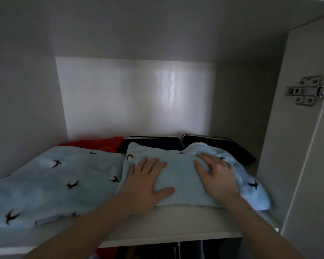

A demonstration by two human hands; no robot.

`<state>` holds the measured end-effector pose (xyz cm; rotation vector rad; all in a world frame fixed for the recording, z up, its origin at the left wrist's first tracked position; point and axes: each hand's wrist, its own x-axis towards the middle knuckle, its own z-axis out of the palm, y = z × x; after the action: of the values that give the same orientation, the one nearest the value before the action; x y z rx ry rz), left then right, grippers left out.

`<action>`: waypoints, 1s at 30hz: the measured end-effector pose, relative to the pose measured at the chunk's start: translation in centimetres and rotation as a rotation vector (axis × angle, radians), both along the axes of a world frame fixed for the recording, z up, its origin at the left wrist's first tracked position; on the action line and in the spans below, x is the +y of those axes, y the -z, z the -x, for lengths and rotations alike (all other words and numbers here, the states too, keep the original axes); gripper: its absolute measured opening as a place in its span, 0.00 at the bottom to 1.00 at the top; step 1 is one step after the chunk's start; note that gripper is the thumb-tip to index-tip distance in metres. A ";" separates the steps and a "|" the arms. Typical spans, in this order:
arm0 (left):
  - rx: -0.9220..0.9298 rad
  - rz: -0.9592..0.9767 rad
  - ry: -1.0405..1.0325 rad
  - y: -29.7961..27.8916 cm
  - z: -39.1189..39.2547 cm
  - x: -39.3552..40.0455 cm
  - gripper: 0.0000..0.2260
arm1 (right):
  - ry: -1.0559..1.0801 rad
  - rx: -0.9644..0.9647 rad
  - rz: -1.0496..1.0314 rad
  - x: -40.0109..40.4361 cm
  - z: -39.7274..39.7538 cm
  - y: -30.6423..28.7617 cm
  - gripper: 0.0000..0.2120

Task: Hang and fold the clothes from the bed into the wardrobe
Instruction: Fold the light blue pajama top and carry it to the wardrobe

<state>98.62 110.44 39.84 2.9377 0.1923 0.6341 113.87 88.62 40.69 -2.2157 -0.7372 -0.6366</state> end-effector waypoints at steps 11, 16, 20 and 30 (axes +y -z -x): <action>-0.050 0.124 -0.016 2.2 -3.1 0.0 0.38 | -0.006 0.059 0.157 1.0 -3.7 0.5 0.24; -0.015 0.078 0.013 2.4 0.0 0.1 0.42 | 0.005 -0.005 0.180 -0.3 -0.1 1.9 0.31; 0.034 0.074 0.034 4.4 5.0 -0.4 0.45 | -0.075 0.064 0.237 -2.2 3.1 4.7 0.42; 0.055 -0.107 0.017 7.8 16.5 -1.1 0.35 | -0.003 0.214 0.531 -3.5 13.4 6.8 0.35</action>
<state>82.09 109.33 32.07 3.0584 0.1431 0.5787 100.49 85.16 33.92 -2.7084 -0.8696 -0.2031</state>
